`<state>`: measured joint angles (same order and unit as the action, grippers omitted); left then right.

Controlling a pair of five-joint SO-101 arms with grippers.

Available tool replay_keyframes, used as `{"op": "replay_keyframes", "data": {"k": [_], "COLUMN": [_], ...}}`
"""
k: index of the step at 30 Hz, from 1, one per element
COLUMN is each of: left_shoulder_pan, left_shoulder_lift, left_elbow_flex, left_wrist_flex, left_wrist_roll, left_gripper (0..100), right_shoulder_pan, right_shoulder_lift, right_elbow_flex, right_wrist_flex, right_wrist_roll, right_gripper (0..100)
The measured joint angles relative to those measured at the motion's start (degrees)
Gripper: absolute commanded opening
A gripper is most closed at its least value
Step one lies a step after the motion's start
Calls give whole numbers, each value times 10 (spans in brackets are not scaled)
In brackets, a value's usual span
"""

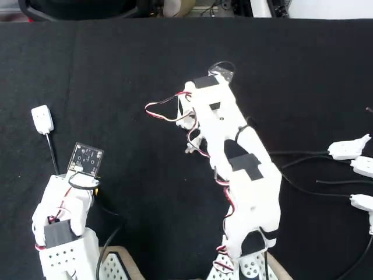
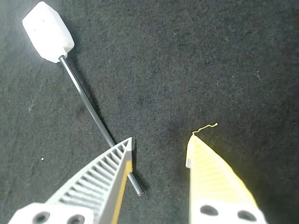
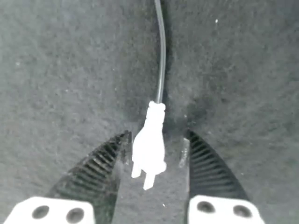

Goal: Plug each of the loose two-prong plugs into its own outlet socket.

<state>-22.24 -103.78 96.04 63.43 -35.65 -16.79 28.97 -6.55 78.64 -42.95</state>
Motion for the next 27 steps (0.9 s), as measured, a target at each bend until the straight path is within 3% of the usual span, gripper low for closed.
{"op": "replay_keyframes", "data": {"k": [12, 16, 27], "left_shoulder_pan": [0, 0, 0], "left_shoulder_lift": [0, 0, 0], "left_elbow_flex": [0, 0, 0], "left_wrist_flex": [18, 18, 18], "left_wrist_roll": [-1, -4, -4], "left_gripper": [191, 191, 191], "right_shoulder_pan": [-3, -3, -2], "right_shoulder_lift": [28, 28, 28], "right_elbow_flex": [0, 0, 0], "right_wrist_flex": [-11, -21, -33], "right_wrist_roll": [-5, -6, -6], "right_gripper": [150, 19, 11]}}
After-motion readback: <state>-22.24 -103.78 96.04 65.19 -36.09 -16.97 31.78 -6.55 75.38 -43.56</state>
